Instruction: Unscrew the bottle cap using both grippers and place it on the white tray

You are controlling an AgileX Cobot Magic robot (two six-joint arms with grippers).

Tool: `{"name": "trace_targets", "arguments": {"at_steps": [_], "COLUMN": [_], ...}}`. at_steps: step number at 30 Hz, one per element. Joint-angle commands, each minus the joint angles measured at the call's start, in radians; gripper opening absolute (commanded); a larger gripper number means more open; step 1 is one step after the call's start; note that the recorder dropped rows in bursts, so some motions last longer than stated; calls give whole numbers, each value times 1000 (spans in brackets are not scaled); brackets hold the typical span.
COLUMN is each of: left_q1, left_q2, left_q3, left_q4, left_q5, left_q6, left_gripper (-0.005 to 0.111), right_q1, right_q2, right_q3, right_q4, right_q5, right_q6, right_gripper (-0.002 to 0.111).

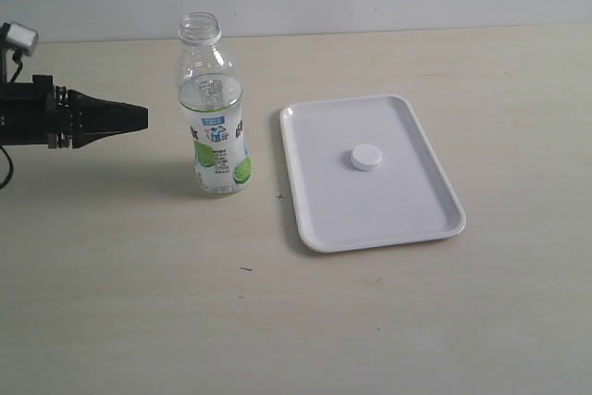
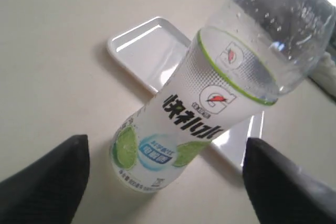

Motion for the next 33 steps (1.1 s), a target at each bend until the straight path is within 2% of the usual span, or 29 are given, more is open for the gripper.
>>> {"name": "trace_targets", "arguments": {"at_steps": [1, 3, 9, 11, 12, 15, 16, 17, 21, 26, 33], "left_q1": [2, 2, 2, 2, 2, 5, 5, 7, 3, 1, 1], "left_q2": [-48, -65, -95, -109, -119, -150, -165, -176, -248, -410, -582], "left_q3": [6, 6, 6, 6, 6, 6, 6, 6, 11, 74, 162], "left_q4": [-2, -5, -22, -27, -27, -27, -27, -27, 5, 27, -17], "left_q5": [-1, -1, -1, -1, -1, -1, -1, -1, -1, -1, -1], "left_q6": [-259, -367, -514, -562, -576, -604, -620, -634, -587, -516, -535], "left_gripper": [77, 77, 77, 71, 66, 33, 15, 2, 0, 0, 0], "right_q1": [2, 2, 2, 2, 2, 2, 2, 2, 2, 2, 2], "right_q2": [-30, -44, -93, -114, -125, -159, -174, -186, -269, -420, -583], "right_q3": [-4, -4, -4, -4, -4, -4, -4, -2, 36, 172, 367], "right_q4": [-9, -9, -9, -9, -9, -9, -9, -9, -9, 2, 235], "right_q5": [13, 24, 64, 79, 84, 116, 129, 138, 154, 148, 148], "right_q6": [-8, -8, -8, -8, -8, -8, -8, -8, -8, -8, -25], "right_gripper": [74, 74, 74, 74, 74, 73, 73, 73, 66, 44, 17]}}
